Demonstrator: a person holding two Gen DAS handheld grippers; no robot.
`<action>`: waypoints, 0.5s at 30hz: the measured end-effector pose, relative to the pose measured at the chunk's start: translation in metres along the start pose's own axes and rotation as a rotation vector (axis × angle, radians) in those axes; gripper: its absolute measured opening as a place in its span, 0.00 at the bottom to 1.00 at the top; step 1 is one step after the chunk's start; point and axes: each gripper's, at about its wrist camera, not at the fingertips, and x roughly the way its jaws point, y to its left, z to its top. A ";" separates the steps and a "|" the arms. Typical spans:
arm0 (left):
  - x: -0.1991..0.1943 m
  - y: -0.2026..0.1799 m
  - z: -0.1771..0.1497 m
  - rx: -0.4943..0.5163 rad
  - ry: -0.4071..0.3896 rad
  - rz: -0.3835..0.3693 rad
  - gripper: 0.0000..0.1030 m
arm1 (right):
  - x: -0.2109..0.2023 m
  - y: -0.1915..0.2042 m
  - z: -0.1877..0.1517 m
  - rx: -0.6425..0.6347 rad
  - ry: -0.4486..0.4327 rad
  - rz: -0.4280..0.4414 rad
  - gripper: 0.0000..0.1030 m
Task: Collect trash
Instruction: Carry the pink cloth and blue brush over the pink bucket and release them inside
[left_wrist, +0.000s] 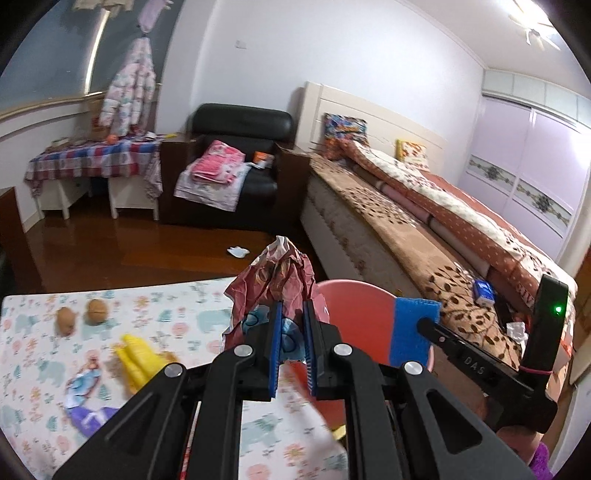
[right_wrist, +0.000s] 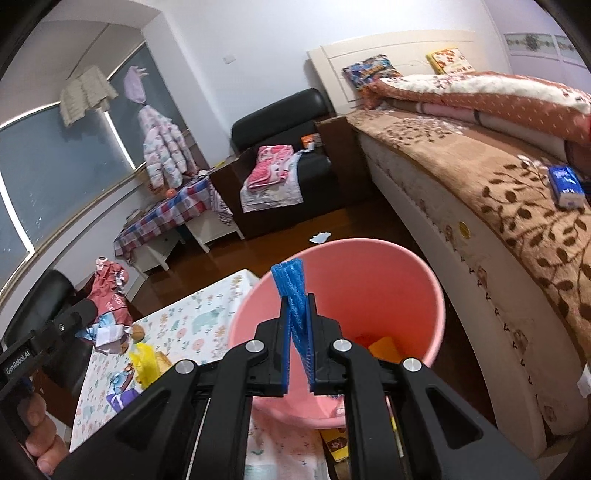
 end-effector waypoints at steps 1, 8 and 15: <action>0.006 -0.005 0.000 0.004 0.008 -0.012 0.10 | 0.001 -0.004 0.000 0.008 0.001 -0.003 0.07; 0.050 -0.036 -0.009 0.027 0.090 -0.079 0.10 | 0.007 -0.021 -0.004 0.027 0.014 -0.024 0.07; 0.086 -0.049 -0.021 0.058 0.154 -0.083 0.11 | 0.023 -0.030 -0.007 0.044 0.046 -0.030 0.07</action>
